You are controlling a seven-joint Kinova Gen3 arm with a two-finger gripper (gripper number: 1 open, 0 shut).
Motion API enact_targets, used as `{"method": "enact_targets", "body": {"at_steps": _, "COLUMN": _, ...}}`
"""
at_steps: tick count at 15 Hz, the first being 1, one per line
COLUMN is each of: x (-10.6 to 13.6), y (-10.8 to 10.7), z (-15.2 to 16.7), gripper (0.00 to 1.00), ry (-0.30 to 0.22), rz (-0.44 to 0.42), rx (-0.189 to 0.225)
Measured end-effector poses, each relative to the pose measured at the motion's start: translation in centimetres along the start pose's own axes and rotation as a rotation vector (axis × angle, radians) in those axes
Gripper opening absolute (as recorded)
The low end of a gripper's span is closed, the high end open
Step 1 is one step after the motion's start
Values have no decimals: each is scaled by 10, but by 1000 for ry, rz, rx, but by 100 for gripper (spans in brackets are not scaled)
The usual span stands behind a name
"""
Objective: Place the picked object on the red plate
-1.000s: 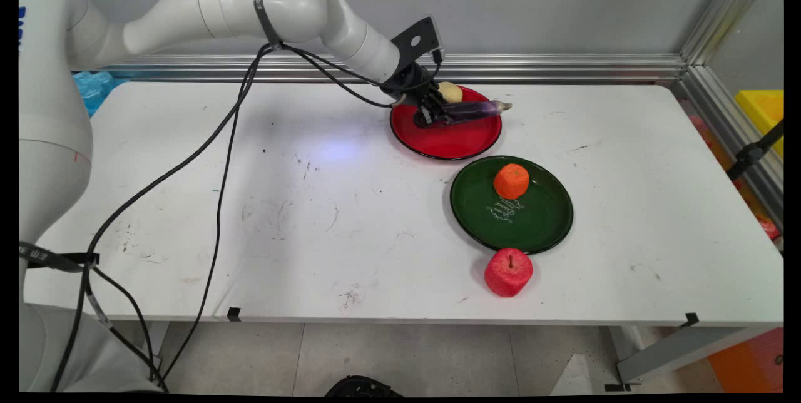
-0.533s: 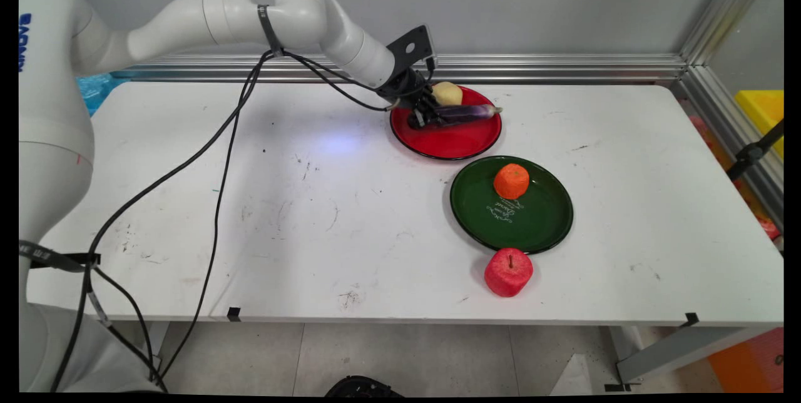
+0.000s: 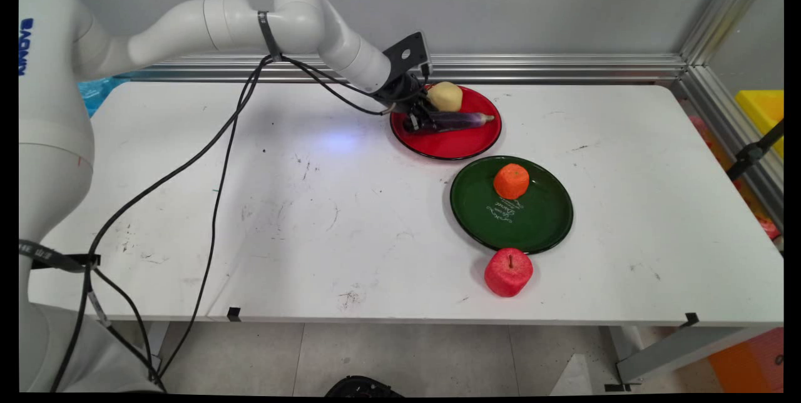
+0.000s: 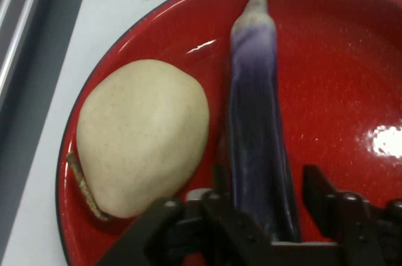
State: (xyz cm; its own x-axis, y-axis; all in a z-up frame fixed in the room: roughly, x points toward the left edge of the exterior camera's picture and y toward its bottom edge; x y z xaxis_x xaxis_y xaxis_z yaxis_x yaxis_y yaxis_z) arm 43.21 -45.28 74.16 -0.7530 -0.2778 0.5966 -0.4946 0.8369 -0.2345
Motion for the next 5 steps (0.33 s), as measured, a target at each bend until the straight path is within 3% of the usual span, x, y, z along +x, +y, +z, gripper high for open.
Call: {"method": "enact_targets", "body": {"at_steps": 5, "x": 0, "y": 0, "z": -1, "gripper": 100, "ry": 5, "rz": -6, "rx": -1}}
